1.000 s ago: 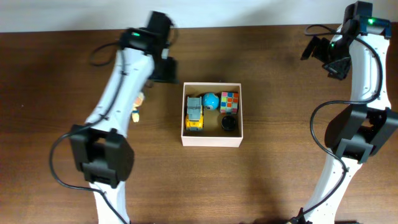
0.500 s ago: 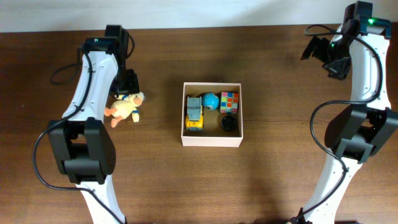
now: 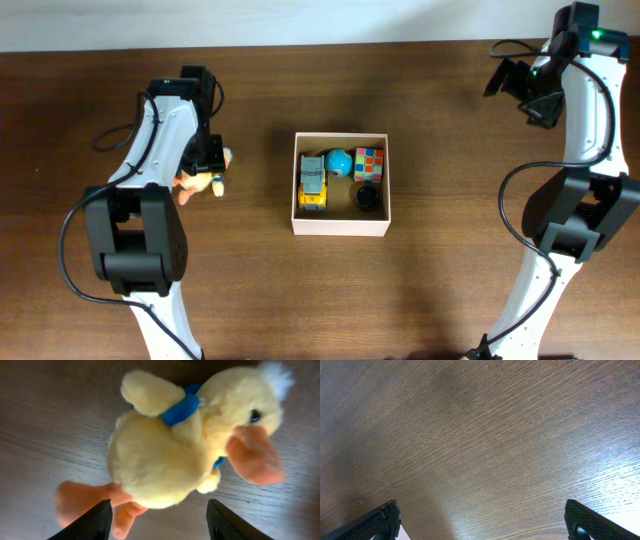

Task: Pack container
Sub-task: 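Move the left gripper to the yellow plush duck and grasp it, then lift the plush duck with the left gripper, then carry the plush duck over the box with the left gripper, then lower the duck into the box front and open the left gripper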

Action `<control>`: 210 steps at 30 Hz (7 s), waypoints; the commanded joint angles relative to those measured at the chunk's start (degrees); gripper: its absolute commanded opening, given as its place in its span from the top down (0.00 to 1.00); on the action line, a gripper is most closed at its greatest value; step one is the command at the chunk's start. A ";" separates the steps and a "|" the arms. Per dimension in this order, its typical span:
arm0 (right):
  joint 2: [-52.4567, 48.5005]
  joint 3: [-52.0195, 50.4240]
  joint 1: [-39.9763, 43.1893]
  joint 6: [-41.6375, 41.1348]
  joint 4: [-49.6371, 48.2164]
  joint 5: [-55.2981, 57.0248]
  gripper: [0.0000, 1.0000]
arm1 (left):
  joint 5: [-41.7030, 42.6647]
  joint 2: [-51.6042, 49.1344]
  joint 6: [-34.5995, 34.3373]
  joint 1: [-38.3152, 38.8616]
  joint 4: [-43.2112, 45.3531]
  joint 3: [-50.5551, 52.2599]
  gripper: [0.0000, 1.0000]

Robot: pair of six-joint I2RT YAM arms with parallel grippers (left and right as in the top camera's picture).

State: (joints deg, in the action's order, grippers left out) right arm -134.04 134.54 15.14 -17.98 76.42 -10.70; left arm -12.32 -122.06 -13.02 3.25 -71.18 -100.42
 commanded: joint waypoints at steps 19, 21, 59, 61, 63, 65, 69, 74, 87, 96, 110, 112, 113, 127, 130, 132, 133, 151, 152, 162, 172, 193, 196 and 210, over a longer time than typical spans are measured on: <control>1.46 -0.31 0.00 -0.11 -0.02 -0.68 0.01 | -0.61 -0.09 1.09 -0.04 3.93 4.81 0.93; 1.46 -0.31 0.00 -0.11 -0.02 -0.70 0.01 | -0.59 -0.09 1.09 -0.04 4.11 4.81 0.98; 1.46 -0.31 0.00 -0.11 -0.02 -0.68 0.01 | 2.60 -0.22 12.63 0.46 19.45 3.45 0.55; 1.46 -0.31 0.00 -0.11 -0.02 -0.68 0.01 | 3.69 -0.37 12.61 0.44 20.46 4.09 0.61; 1.46 -0.31 0.00 -0.11 -0.02 -0.68 0.01 | 4.20 -0.90 12.61 0.46 20.63 4.20 0.66; 1.46 -0.31 0.00 -0.11 -0.02 -0.70 0.01 | 4.20 -1.62 12.61 0.46 20.63 4.20 0.69; 1.46 -0.31 0.00 -0.11 -0.02 -0.68 0.01 | 5.01 -3.26 12.61 0.46 20.59 4.20 0.81; 1.46 -0.31 0.00 -0.11 -0.02 -0.68 0.01 | 6.54 -3.69 12.44 0.46 20.65 4.15 0.93; 1.46 -0.31 0.00 -0.11 -0.02 -0.68 0.01 | 6.51 -3.28 12.46 0.46 15.50 -2.47 0.98; 1.46 -0.31 0.00 -0.11 -0.02 -0.68 0.01 | 6.54 -3.17 12.48 0.46 9.44 -15.91 0.98; 1.46 -0.31 0.00 -0.11 -0.02 -0.68 0.01 | 6.54 -3.17 16.68 7.17 -7.63 -34.47 0.98; 1.46 -0.31 0.00 -0.11 -0.02 -0.68 0.01 | 6.54 -3.17 17.03 9.46 -10.93 -36.89 0.99; 1.46 -0.31 0.00 -0.11 -0.02 -0.68 0.01 | 6.54 -3.17 17.03 10.51 -12.37 -37.90 0.98; 1.46 -0.31 0.00 -0.11 -0.02 -0.68 0.01 | 7.67 -3.17 8.50 25.75 -25.35 -42.14 0.98; 1.46 -0.31 0.00 -0.11 -0.02 -0.68 0.01 | 7.61 -3.19 4.63 27.85 -25.03 -42.12 0.98; 1.46 -0.31 0.00 -0.11 -0.02 -0.70 0.01 | 7.65 -3.19 1.44 28.79 -24.17 -42.14 0.98; 1.46 -0.31 0.00 -0.11 -0.02 -0.68 0.01 | 7.63 -3.19 -0.68 29.20 -23.74 -42.12 0.98; 1.46 -0.31 0.00 -0.11 -0.02 -0.68 0.01 | 10.82 -4.48 -17.44 33.46 -21.40 -41.68 0.98; 1.46 -0.31 0.00 -0.11 -0.02 -0.68 0.01 | 11.39 -4.72 -17.51 33.75 -21.38 -41.53 0.98; 1.46 -0.31 0.00 -0.11 -0.02 -0.68 0.01 | 18.51 -9.44 -17.84 35.71 -22.80 -39.01 0.98; 1.46 -0.31 0.00 -0.11 -0.02 -0.68 0.01 | 21.94 -12.09 -19.82 35.71 -24.24 -38.99 0.98; 1.46 -0.31 0.00 -0.11 -0.02 -0.68 0.01 | 16.04 -12.09 -22.36 34.95 -25.53 -37.46 0.98; 1.46 -0.31 0.00 -0.11 -0.02 -0.68 0.01 | 15.85 -12.09 -22.32 34.95 -25.53 -35.93 0.98; 1.46 -0.31 0.00 -0.11 -0.02 -0.68 0.01 | 15.93 -12.11 -22.34 35.01 -24.24 -30.60 0.98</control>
State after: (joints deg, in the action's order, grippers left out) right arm -134.04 134.54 15.14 -17.98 76.42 -10.70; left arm 4.05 -133.97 -34.61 38.50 -95.81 -132.05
